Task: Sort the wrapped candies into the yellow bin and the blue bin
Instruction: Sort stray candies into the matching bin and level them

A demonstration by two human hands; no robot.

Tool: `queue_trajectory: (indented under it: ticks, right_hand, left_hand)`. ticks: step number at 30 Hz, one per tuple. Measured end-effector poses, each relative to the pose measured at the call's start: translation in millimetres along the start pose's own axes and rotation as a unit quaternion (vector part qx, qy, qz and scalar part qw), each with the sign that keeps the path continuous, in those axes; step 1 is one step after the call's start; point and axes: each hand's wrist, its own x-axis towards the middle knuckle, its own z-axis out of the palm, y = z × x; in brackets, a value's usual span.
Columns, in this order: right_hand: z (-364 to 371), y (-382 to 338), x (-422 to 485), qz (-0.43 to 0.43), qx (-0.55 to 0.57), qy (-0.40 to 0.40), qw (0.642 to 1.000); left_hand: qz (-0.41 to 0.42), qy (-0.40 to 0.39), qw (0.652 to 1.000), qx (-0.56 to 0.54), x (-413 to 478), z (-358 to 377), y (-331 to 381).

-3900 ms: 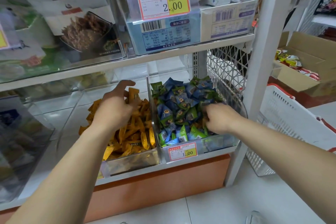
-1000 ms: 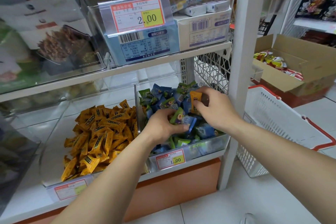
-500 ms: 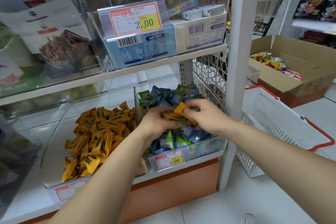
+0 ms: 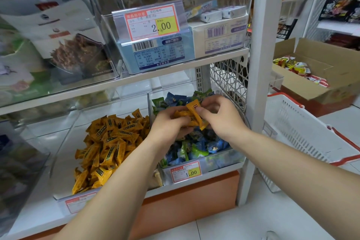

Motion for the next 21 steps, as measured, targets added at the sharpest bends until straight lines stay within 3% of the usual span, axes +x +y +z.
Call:
queue_trajectory:
  ticks: [3, 9, 12, 15, 18, 21]
  right_hand:
    - [8, -3, -1, -0.028, -0.014, 0.000, 1.000]
    - [20, -12, -2, -0.009, 0.014, -0.087, 0.996]
    - [9, -11, -1, -0.061, -0.145, -0.084, 0.984]
    - [-3, -3, 0, -0.075, -0.266, -0.060, 0.959]
    - [-12, 14, 3, -0.026, -0.334, -0.089, 0.938]
    - [-15, 31, 7, 0.064, -0.371, -0.161, 0.912]
  left_hand:
    - [0.006, -0.011, 1.000, -0.028, -5, -2, 5]
    - [0.101, 0.103, 0.986, 0.088, -15, -36, 14]
    - [0.170, 0.193, 0.928, 0.271, -16, -78, 24]
    - [0.145, 0.227, 0.869, 0.415, -19, -116, 19]
    - [0.095, 0.202, 0.804, 0.551, -21, -133, 10]
    - [0.151, 0.212, 0.796, 0.546, -24, -115, 15]
